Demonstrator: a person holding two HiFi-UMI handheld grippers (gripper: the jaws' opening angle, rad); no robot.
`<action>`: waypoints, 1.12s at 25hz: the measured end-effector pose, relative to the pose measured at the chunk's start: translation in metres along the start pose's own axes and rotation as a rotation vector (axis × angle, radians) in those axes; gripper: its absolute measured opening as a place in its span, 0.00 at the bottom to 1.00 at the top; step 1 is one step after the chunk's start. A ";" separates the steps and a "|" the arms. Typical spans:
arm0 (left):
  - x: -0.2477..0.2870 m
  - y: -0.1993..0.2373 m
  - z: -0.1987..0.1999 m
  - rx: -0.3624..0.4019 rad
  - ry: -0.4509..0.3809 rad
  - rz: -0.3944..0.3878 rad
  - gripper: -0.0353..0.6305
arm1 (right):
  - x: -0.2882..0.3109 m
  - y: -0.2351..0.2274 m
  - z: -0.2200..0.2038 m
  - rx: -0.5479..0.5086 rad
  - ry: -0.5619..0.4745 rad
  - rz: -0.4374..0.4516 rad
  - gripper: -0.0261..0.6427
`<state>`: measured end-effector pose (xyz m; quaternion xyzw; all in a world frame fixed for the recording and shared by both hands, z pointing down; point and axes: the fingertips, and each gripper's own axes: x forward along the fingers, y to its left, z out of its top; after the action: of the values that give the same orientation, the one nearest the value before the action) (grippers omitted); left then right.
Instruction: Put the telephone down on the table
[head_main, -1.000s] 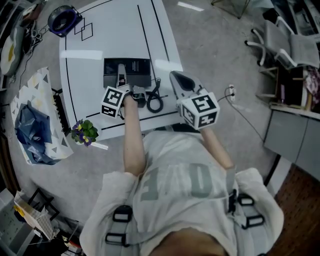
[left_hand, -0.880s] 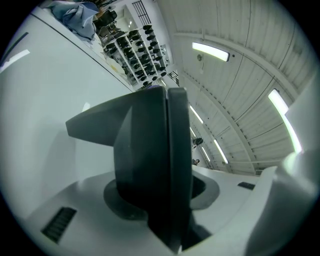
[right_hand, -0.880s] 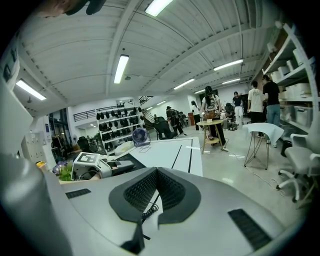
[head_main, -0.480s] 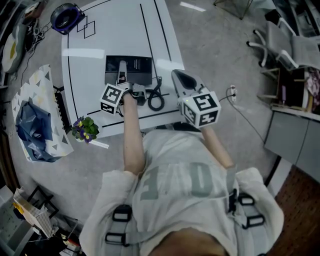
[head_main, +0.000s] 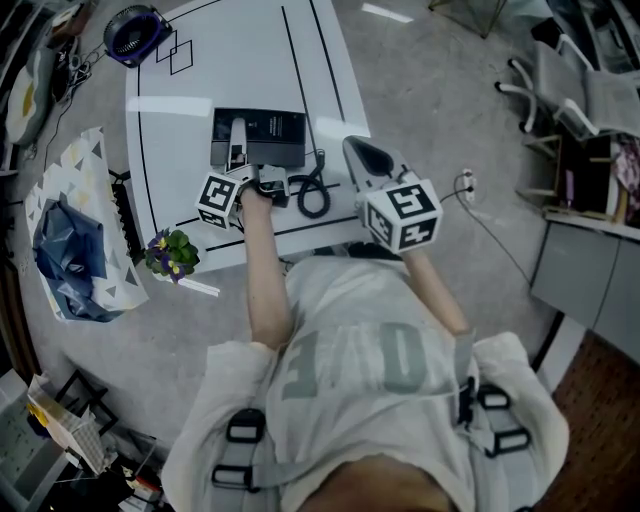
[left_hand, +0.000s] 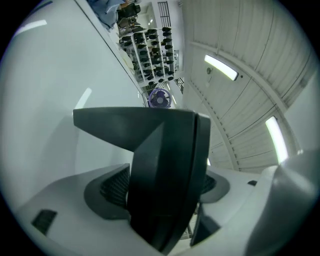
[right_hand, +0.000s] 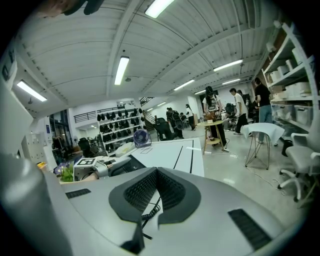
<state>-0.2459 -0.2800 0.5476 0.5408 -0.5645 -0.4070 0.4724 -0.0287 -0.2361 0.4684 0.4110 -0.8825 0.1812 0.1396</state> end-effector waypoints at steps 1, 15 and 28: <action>-0.003 -0.001 0.002 -0.034 -0.010 -0.041 0.56 | 0.000 0.000 0.001 0.000 0.000 0.001 0.05; -0.037 0.009 0.011 -0.103 -0.022 0.006 0.56 | 0.001 0.004 0.003 -0.026 0.004 0.018 0.05; -0.065 -0.008 0.020 -0.007 -0.018 0.106 0.56 | 0.002 0.013 0.009 -0.041 -0.010 0.062 0.05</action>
<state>-0.2658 -0.2172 0.5292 0.5049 -0.5948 -0.3883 0.4903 -0.0413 -0.2338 0.4585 0.3813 -0.8990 0.1654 0.1378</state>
